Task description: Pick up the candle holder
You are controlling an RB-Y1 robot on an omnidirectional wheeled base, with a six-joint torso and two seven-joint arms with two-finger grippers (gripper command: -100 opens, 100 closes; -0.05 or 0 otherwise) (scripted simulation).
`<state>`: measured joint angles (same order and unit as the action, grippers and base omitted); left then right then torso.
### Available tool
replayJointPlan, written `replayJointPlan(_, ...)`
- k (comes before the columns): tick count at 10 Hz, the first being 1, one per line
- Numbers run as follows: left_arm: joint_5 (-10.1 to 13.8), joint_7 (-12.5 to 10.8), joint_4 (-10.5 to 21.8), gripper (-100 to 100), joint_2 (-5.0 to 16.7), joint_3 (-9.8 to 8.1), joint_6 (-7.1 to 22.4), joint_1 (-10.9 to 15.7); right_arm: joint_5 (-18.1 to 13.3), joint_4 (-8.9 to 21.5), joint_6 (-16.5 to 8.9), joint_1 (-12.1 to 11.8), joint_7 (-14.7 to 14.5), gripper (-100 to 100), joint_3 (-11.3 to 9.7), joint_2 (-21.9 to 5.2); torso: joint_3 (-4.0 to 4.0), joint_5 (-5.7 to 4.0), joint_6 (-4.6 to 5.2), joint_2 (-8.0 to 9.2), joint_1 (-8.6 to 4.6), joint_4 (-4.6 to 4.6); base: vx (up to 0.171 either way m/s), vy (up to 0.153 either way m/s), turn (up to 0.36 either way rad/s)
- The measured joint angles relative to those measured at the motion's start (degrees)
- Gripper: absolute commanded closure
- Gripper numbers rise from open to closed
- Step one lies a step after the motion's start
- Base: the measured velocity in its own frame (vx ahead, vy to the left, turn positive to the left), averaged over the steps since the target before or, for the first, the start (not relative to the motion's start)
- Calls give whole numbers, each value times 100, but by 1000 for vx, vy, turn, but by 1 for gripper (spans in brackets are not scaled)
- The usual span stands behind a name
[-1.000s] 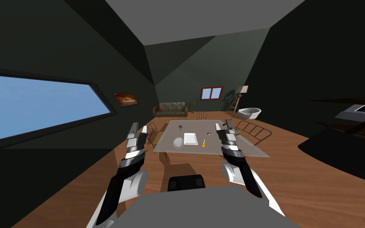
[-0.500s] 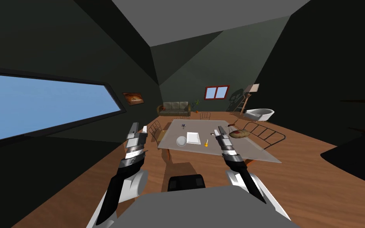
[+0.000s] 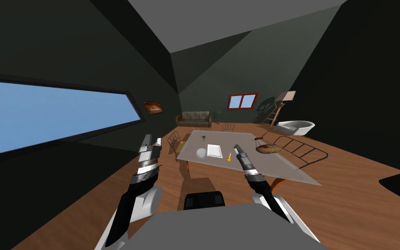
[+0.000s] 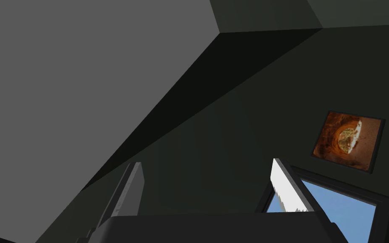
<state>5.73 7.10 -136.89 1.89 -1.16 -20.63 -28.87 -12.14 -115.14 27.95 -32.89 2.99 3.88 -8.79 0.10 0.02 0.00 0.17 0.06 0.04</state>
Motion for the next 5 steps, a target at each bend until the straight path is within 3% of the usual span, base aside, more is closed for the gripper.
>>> replayJointPlan(2, 0, 0, 0, 0, 0, 0, 0, 0, -222, 209, -74, -159, -116, -100, -42, -130, 1, 0, 2, 0, 0, 1, -21, 17, 52)
replayJointPlan(5, 0, 0, 0, 0, 0, -1, 0, -1, -366, 636, 42, -219, -202, -100, -3, -268, -6, -1, 2, -11, -6, -2, -15, 16, 143)
